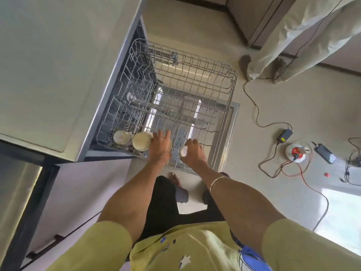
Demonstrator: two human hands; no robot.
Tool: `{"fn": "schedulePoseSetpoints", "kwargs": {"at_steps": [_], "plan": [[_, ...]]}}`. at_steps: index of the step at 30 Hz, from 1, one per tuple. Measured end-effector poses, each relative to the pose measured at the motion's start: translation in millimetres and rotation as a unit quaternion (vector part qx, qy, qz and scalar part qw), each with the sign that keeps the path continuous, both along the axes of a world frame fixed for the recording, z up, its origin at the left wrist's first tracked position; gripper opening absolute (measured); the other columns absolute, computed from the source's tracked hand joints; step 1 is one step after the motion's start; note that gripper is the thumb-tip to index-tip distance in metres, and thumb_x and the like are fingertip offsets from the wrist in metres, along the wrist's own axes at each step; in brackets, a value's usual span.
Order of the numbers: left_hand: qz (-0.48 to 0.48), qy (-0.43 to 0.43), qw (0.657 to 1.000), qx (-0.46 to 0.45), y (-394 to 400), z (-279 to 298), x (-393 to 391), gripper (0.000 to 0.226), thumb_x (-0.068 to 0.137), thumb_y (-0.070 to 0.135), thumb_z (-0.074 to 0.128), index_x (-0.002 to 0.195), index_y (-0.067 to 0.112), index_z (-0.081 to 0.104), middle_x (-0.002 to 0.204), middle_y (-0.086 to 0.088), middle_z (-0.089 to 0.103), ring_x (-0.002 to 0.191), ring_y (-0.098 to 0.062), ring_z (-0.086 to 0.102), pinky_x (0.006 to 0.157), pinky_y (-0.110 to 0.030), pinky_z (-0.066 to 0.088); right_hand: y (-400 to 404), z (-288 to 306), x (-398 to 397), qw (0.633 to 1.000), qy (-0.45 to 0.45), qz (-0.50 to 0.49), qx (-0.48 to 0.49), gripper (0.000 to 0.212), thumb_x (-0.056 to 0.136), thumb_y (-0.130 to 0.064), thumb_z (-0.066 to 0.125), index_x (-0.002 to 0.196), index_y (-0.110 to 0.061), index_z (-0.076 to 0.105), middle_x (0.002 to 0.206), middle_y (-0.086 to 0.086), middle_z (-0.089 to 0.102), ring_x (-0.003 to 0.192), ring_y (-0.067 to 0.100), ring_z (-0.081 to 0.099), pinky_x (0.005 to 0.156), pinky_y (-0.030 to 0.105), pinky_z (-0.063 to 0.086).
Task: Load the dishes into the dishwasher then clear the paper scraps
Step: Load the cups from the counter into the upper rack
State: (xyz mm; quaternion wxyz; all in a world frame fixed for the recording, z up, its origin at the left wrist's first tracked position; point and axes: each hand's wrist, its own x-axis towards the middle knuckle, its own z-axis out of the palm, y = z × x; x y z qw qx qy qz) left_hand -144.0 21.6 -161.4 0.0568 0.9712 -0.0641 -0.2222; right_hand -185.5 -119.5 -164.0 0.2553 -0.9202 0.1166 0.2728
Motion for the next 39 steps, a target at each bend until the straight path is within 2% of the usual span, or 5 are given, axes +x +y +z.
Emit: {"fn": "schedulePoseSetpoints", "kwargs": {"at_steps": [12,21,26,32,39], "plan": [[-0.021,0.005,0.998,0.063,2.7,-16.8,-6.0,0.086,0.070,0.021,0.085,0.139,0.013,0.034,0.138,-0.017,0.041,0.121,-0.031,0.050,0.106,-0.039,0.039,14.1,-23.8,-3.8,0.994,0.047,-0.057,0.079,0.060,0.077,-0.019,0.082,0.125,-0.009,0.048,0.127,0.017,0.046,0.111,0.036,0.056,0.093,0.041,0.049],[0.011,0.068,0.998,0.013,3.7,-6.7,4.5,0.090,0.070,0.018,0.085,0.142,0.015,0.030,0.133,-0.016,0.052,0.113,-0.032,0.058,0.095,-0.040,0.051,-1.8,-9.6,-1.1,0.991,0.102,-0.056,0.065,0.055,0.089,-0.018,0.070,0.133,-0.008,0.039,0.128,0.022,0.047,0.113,0.043,0.056,0.093,0.048,0.050],[-0.004,0.057,0.998,0.001,8.1,5.7,-2.3,0.101,0.071,0.043,0.084,0.147,0.014,0.025,0.143,-0.018,0.044,0.129,-0.032,0.046,0.109,-0.040,0.039,-24.3,10.9,-2.0,0.994,0.085,-0.049,0.046,0.048,0.095,-0.017,0.061,0.137,-0.008,0.040,0.131,0.022,0.046,0.116,0.041,0.055,0.094,0.046,0.050],[0.025,-0.008,0.999,-0.025,-4.1,45.4,-18.4,0.057,0.096,0.034,0.056,0.139,0.003,0.037,0.140,-0.018,0.047,0.127,-0.030,0.048,0.109,-0.038,0.039,-39.5,56.6,-3.3,0.999,0.044,-0.005,0.023,0.039,0.101,-0.021,0.050,0.135,-0.004,0.044,0.129,0.019,0.050,0.115,0.035,0.056,0.092,0.041,0.048],[0.075,0.013,0.996,-0.042,-26.6,94.1,-33.4,0.055,0.102,0.035,0.039,0.143,-0.002,0.033,0.142,-0.025,0.042,0.126,-0.036,0.049,0.107,-0.046,0.043,-51.6,115.5,2.5,0.999,0.007,0.041,0.012,0.032,0.101,-0.023,0.048,0.123,-0.002,0.057,0.123,0.015,0.059,0.113,0.031,0.059,0.091,0.038,0.050]]}}
